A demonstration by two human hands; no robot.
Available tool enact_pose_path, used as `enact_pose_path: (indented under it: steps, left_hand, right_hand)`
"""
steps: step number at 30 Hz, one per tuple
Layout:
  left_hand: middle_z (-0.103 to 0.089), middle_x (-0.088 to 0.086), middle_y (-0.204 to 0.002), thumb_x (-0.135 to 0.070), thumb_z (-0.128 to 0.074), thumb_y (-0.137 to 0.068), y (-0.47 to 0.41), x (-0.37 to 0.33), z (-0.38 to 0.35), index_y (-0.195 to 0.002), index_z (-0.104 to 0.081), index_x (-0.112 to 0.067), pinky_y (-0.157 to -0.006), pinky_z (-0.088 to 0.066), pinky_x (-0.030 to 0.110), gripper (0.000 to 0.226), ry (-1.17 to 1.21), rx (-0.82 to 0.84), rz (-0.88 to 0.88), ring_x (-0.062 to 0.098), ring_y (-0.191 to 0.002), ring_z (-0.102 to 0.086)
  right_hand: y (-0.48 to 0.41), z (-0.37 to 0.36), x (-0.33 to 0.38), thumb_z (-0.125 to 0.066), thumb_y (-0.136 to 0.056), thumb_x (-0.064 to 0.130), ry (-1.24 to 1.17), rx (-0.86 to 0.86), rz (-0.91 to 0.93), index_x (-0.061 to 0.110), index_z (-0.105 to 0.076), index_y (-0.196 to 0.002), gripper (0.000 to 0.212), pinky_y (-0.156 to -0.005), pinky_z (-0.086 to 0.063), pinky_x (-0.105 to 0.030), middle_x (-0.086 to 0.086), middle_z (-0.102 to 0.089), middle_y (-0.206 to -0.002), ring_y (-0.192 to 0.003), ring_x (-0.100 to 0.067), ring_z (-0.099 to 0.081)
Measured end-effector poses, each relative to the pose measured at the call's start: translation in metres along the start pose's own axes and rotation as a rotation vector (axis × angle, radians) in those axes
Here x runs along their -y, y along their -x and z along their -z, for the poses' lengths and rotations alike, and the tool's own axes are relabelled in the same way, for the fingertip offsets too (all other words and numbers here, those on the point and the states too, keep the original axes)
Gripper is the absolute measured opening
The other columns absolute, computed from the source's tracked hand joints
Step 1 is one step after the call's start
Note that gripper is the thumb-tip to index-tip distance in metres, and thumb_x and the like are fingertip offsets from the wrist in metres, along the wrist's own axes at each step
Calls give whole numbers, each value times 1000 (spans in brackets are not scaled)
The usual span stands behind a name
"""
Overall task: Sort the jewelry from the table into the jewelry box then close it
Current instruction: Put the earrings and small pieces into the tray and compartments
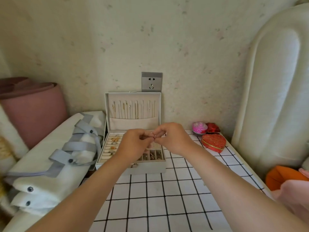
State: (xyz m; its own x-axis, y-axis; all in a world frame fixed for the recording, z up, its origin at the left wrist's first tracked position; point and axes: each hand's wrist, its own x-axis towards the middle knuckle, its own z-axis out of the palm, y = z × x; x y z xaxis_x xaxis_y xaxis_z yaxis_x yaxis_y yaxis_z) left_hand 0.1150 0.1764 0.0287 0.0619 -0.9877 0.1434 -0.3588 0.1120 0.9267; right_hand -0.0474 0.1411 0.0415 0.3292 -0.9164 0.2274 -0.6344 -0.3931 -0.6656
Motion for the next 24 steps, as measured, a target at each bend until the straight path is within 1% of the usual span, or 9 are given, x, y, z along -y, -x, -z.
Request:
enact_pose_path:
  steps: [2,4,6,8,10,13,16,19,24]
  left_hand:
    - [-73,11,-82,-8,-70,-88,-6,-2,6,-88,-73,-17,-62,-62,34,10,62,-14,11,17,-69,-70]
    - [-73,10,-83,-9,-71,-88,-11,-5,11,-89,-73,-17,-60,-61,30,9,97,-31,22,14,-68,-69]
    - [-73,9,-82,-9,-72,-88,-17,-5,14,-88,-73,-16,-62,-61,31,7,140,-38,34,14,-67,-68]
    - [-73,9,-82,-11,-72,-87,-22,-3,15,-90,-74,-14,-63,-62,34,5,184,-49,53,14,-66,-68]
    - [-73,8,-83,-13,-72,-88,-25,3,16,-94,-74,-13,-61,-61,31,7,195,-62,71,13,-66,-68]
    - [-70,5,-81,-14,-71,-89,-29,14,17,-96,-74,-15,-60,-59,28,8,174,-82,81,11,-67,-67]
    - [-71,5,-83,-16,-71,-89,-33,20,22,-97,-75,-16,-61,-60,29,9,158,-97,100,13,-67,-66]
    - [-71,3,-87,-16,-69,-91,-34,22,26,-100,-74,-16,-58,-59,27,10,143,-88,103,12,-66,-65]
    - [-69,-4,-91,-19,-65,-94,-33,23,29,-100,-72,-20,-61,-60,29,10,97,-94,85,11,-67,-65]
  right_hand:
    - [-8,-3,2,-81,-82,17,-120,-65,-31,23,-78,-91,12,-62,-41,-3,16,-70,-78,-71,11,-62]
    - [-15,-5,4,-81,-82,19,-213,-89,-55,24,-79,-89,9,-66,-45,-5,14,-73,-80,-76,7,-66]
    - [-21,-6,5,-81,-82,19,-286,-102,-66,28,-79,-85,10,-69,-47,-9,14,-75,-79,-77,5,-68]
    - [-26,-8,4,-80,-83,18,-345,-111,-68,31,-77,-82,13,-67,-46,-12,17,-74,-73,-67,9,-65]
    - [-30,-11,0,-78,-85,17,-354,-98,-83,27,-77,-84,11,-62,-43,-14,15,-73,-69,-54,11,-59]
    - [-36,-17,-10,-78,-85,16,-264,-135,-120,25,-77,-82,9,-65,-45,-19,13,-72,-74,-52,11,-58]
    - [-41,-23,-24,-79,-83,21,1,-164,-160,28,-79,-77,9,-76,-54,-26,19,-69,-73,-74,5,-65]
    - [-41,-30,-30,-73,-84,22,199,-139,-172,28,-79,-75,13,-73,-59,-32,18,-71,-75,-77,-4,-67]
    - [-44,-41,-31,-67,-87,22,340,-106,-148,29,-78,-80,15,-65,-51,-24,15,-72,-79,-76,-6,-65]
